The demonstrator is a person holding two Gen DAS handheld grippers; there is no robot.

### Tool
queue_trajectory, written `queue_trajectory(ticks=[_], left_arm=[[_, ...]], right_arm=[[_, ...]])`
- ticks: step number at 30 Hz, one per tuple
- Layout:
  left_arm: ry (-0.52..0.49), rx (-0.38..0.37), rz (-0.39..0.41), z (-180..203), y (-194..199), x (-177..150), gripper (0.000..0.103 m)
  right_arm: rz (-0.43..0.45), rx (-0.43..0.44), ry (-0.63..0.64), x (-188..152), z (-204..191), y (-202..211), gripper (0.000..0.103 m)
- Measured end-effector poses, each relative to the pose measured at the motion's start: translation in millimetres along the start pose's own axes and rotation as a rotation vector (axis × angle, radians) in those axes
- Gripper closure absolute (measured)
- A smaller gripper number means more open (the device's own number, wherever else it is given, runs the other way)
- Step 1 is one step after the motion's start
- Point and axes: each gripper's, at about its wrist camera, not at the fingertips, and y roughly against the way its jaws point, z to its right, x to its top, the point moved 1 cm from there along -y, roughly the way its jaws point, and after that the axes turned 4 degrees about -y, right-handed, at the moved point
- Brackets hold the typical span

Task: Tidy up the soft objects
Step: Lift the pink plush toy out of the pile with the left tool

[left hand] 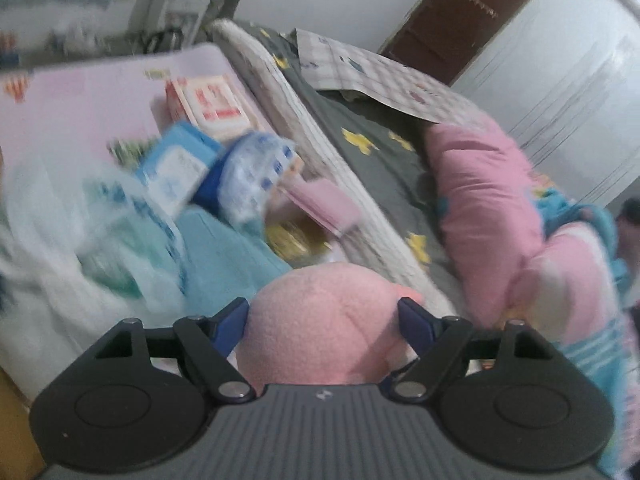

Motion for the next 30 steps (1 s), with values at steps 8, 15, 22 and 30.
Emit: queue_trajectory(ticks=[8, 15, 22, 30], left_arm=[[0.132, -0.112, -0.054, -14, -11, -35, 0.021], [0.205, -0.127, -0.090, -32, -16, -55, 0.020], [0.244, -0.123, -0.118, -43, -28, -66, 0.018], [0.263, -0.090, -0.118, -54, -29, -67, 0.018]], right_arm=[[0.011, 0.051, 0.046, -9, -19, 2, 0.001], [-0.030, 0.042, 0.056, -21, -20, -7, 0.002], [-0.083, 0.000, 0.091, -29, -18, -15, 0.011], [-0.168, -0.096, 0.218, -30, -16, -31, 0.015]])
